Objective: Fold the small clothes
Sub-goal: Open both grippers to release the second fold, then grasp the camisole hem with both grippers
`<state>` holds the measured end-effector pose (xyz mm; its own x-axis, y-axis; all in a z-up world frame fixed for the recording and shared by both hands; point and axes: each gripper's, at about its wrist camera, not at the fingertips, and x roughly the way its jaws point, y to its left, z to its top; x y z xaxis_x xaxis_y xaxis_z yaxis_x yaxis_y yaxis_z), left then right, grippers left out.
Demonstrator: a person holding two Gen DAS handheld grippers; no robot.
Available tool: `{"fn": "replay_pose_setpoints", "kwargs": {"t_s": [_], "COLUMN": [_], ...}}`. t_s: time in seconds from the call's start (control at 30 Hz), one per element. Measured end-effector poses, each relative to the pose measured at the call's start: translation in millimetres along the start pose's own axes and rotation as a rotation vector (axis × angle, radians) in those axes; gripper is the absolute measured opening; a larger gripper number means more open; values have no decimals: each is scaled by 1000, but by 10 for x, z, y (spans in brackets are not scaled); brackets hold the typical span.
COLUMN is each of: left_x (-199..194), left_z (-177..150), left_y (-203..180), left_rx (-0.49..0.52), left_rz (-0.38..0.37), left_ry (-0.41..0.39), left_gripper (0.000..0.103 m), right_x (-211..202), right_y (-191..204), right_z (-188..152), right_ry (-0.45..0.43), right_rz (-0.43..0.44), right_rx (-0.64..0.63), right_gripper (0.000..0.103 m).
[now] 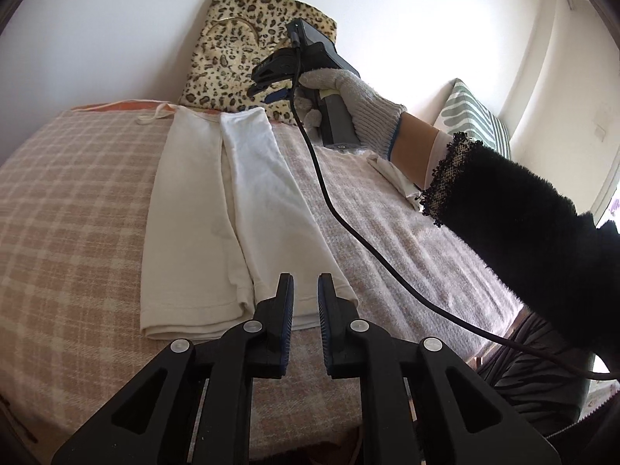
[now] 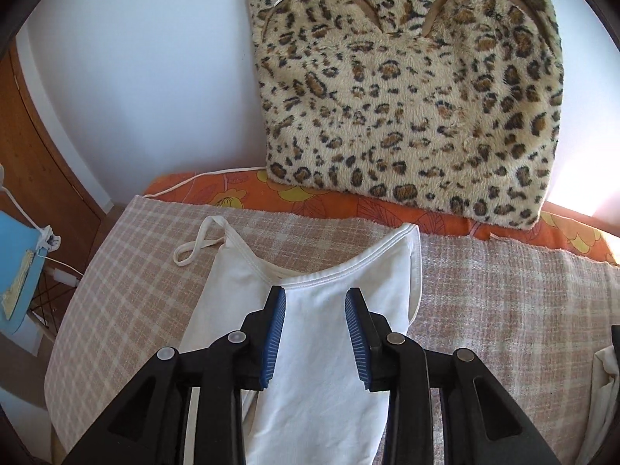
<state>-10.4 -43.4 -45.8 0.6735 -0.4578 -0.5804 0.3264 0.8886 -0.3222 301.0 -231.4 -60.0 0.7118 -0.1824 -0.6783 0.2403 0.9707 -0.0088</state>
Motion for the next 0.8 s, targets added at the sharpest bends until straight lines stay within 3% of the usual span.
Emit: {"fn": "replay_pose_setpoints", "kwargs": {"t_s": [0.13,0.2,0.27,0.37,0.5,0.7,0.8], "left_x": [-77,-46,1,77,226,356,420], "left_z": [135,216,275,326,330,236,143], "left_y": [145,303,485,748,1064,1143,1209], "left_rx": [60,66,54,23,-130,-186,-250], "left_rz": [42,57,65,88,11,-56,-81], "left_ry": [21,61,104,158,269,327,365], "left_gripper": [14,33,38,38,38,38,38], "right_x": [-359,-529,-664,-855,-1026,-1153,-1164], "right_y": [-106,-106,-89,-11,38,90,87], "right_z": [-186,-327,-494,-842,-1438,-2303,-2571], "right_ry": [-4,0,20,47,117,220,266], "right_rz": [15,14,26,33,98,203,286], "right_rx": [7,-12,-24,-51,-13,75,142], "right_gripper": [35,35,35,35,35,36,36]}}
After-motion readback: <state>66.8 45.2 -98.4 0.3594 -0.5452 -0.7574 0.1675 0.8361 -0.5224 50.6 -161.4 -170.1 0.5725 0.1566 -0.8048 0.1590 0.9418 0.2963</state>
